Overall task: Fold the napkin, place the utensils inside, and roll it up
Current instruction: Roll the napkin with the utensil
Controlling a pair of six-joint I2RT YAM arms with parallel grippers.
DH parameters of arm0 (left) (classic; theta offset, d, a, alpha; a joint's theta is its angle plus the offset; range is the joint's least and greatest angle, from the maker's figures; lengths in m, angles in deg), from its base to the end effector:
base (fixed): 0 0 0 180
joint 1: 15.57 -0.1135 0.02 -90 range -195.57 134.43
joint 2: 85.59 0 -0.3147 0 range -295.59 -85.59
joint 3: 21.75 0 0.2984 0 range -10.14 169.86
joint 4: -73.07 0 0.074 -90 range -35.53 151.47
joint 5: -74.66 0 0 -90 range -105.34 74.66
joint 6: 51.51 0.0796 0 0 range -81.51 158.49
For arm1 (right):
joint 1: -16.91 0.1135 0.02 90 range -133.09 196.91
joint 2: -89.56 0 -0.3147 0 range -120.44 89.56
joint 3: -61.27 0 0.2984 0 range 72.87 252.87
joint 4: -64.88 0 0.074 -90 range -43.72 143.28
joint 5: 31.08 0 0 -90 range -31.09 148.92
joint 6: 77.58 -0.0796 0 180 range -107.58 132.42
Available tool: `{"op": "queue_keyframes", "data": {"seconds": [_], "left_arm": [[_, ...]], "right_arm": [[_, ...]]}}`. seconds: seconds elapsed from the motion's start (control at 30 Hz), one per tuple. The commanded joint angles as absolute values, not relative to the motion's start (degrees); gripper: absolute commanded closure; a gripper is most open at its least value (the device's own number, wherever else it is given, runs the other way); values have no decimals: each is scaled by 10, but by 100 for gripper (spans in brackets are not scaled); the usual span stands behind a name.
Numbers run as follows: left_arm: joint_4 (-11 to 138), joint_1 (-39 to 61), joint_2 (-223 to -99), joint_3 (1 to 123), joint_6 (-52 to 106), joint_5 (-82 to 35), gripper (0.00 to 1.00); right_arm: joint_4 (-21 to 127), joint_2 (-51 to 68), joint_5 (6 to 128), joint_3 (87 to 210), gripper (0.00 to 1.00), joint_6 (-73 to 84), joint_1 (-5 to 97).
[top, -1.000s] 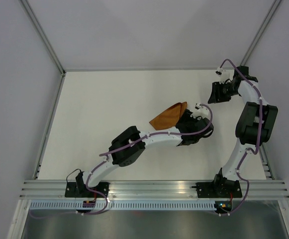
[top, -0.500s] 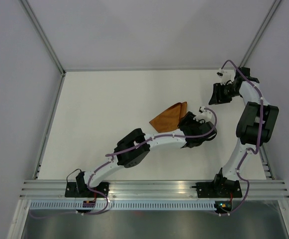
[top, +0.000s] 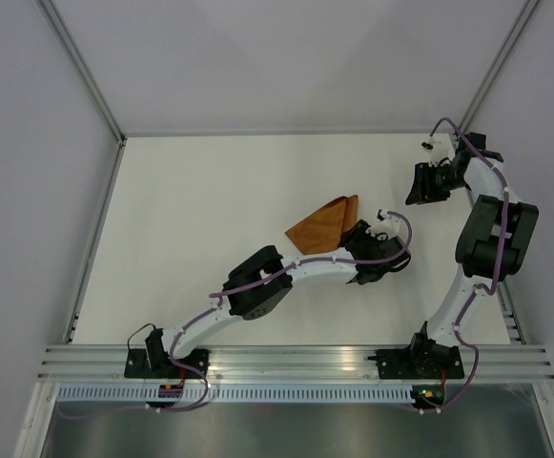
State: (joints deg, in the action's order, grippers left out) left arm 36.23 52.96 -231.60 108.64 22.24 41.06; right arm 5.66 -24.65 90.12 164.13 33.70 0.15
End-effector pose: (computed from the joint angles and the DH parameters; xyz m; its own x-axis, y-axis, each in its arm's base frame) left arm 0.2960 -0.5715 0.1155 -0.3708 0.5196 -0.7698 0.2349 0.8544 0.4636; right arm 0.4800 -0.1015 0.2078 -0.8711 -0.0619 -0.4873 -0.2516 0.9082 0.3345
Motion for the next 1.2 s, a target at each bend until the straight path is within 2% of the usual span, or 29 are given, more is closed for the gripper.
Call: {"op": "queue_keyframes", "data": {"seconds": [0.0,0.17,0.33,0.53,0.77,0.97,1.17], "left_arm": [[355,530,-2315,1085,204,395,53],[373,527,-2299,1059,215,334,71],[417,509,-2244,974,215,240,81],[511,470,-2123,800,232,52,85],[523,407,-2034,662,301,-261,87],[504,352,-2020,608,331,-474,85],[449,325,-2056,610,364,-582,84]], "right_arm": [[56,-243,916,1641,52,346,-2],[48,-247,919,1645,52,351,-2],[34,-251,925,1646,52,372,-2],[-12,-245,970,1638,52,465,-1],[-29,-167,1007,1578,53,616,13],[91,-17,1000,1421,50,687,68],[174,113,1006,1268,45,767,149]]}}
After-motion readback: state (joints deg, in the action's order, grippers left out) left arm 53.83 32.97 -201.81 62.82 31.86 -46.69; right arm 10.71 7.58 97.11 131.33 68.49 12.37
